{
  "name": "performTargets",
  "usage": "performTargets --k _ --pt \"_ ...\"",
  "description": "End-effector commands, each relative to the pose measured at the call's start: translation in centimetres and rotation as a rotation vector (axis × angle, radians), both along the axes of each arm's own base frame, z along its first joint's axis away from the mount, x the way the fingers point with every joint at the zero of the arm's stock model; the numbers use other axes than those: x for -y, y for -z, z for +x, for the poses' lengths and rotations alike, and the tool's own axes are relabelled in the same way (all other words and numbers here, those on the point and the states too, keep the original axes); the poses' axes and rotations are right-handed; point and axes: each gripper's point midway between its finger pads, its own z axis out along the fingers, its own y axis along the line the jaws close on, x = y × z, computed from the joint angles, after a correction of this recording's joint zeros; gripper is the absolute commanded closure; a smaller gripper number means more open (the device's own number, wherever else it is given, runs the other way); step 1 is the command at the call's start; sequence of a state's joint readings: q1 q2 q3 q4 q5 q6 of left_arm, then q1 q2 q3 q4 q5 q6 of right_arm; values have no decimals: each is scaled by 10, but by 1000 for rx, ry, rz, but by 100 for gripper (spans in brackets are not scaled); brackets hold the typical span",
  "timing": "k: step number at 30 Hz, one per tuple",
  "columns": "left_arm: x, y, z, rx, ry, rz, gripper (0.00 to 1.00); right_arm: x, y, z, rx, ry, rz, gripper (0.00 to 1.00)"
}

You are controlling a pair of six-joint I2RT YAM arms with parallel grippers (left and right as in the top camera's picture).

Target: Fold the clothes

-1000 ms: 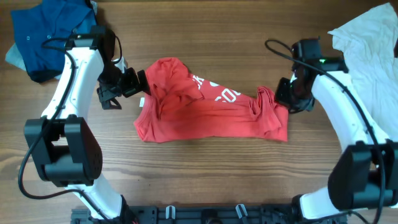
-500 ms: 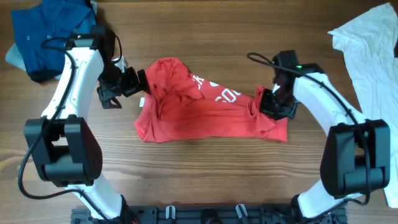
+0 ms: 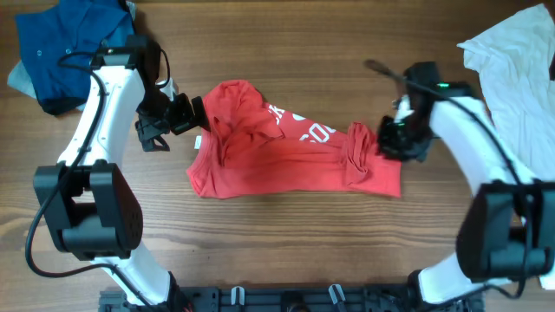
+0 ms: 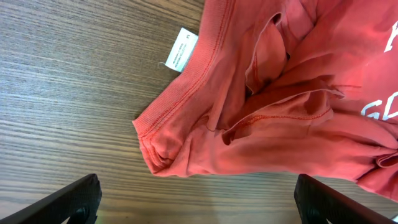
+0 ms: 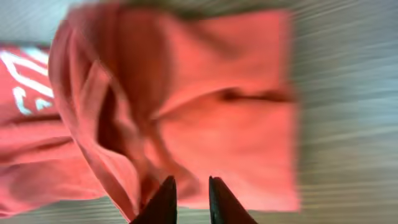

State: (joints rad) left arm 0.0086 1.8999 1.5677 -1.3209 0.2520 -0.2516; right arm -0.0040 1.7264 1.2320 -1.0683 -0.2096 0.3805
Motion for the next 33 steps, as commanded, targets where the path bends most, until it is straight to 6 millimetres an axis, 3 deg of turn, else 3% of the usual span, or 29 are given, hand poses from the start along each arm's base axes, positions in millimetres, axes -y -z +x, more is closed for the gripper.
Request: performTargets --k 1,8,14,18,20,22,24,26,28,29,30,31,32,33 --pt "-3 2 1 7 5 9 0 8 -26 8 92 -33 81 92" --pt "-3 4 -4 -11 5 8 0 -18 -1 3 84 -53 92 95" --pt "-3 11 -8 -27 6 8 0 -38 36 -7 36 -33 7 96" --pt "-3 11 -7 -22 5 8 0 -91 38 -3 74 -119 112 95" --pt "-3 11 -7 -22 5 8 0 -124 31 1 125 -187 196 89" --pt "-3 11 -8 -25 6 8 0 -141 28 0 141 -217 223 89" --pt "-3 11 -8 -25 6 8 0 -144 25 0 144 -227 227 91" --pt "-3 11 -8 -25 6 8 0 -137 13 5 149 -210 221 91" --pt "-3 11 -8 -25 6 8 0 -115 -16 16 188 -205 211 81" --pt "-3 11 -8 -25 6 8 0 -98 -32 22 213 -196 191 57" --pt "-3 11 -8 -25 6 8 0 -76 -45 28 236 -172 153 24" --pt "-3 11 -8 -25 6 8 0 -60 -52 31 248 -154 123 8" --pt "-3 11 -8 -25 6 8 0 -42 -59 34 263 -132 86 6" --pt "-3 11 -7 -24 6 8 0 -11 -66 37 283 -103 38 4"
